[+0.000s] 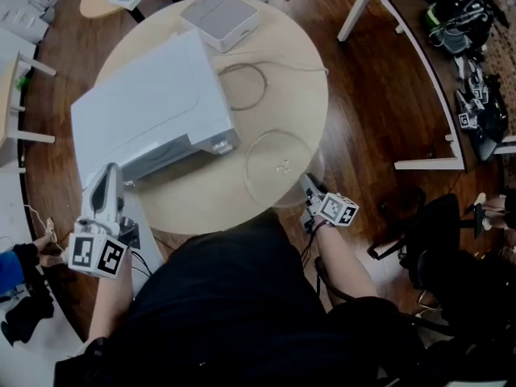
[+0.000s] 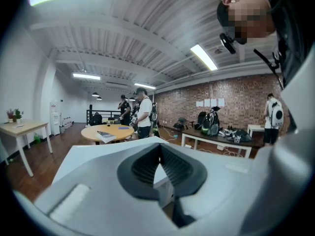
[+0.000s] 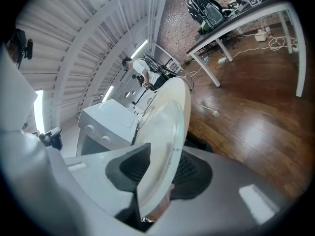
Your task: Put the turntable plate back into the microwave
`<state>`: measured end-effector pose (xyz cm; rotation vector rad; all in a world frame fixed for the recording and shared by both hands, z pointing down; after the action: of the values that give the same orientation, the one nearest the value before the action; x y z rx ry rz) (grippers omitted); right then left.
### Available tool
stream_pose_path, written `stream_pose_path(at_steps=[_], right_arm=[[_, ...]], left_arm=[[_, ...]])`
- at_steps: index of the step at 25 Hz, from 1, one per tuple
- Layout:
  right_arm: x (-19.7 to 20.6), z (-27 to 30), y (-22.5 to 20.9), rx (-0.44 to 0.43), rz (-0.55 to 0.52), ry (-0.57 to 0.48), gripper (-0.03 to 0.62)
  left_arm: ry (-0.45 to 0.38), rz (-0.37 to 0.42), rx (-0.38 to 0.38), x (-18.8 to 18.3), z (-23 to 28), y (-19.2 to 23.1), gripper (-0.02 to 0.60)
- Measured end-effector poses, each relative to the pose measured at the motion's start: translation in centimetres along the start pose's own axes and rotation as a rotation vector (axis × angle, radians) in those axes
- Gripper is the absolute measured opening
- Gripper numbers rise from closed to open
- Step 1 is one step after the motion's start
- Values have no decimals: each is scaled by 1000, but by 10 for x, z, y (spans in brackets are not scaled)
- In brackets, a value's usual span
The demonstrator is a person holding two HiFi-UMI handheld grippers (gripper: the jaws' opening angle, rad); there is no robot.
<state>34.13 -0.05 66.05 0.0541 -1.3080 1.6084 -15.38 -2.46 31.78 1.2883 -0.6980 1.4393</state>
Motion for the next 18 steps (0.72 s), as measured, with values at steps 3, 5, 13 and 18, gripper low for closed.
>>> stream_pose_path(at_steps=[3,5,13,18], right_arm=[[-1,4,4,1,7,-19,107],[-5,5,6,1,10,-34,99],[-11,-1,12,0,86,-85,73],[-12,-10,14,-11,139,-119,55]], left_arm=[[-2,-24,12,3,6,7,-2],[-13,-21,35,1,13,6,-2],[-25,-35,60,-1,15,11,-2],[-51,-48,38,4,2,10,-2]])
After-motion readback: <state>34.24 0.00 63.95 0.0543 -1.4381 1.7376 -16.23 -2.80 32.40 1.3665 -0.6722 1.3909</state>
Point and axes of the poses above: the fingertips, and each gripper's own axes: z forward along the fingers, y to its left, x out of its underside, the point moved 10 cm from there along -z, backward along the fingers, and after that the axes turned 8 degrees about -z, right-handed, at the moved point
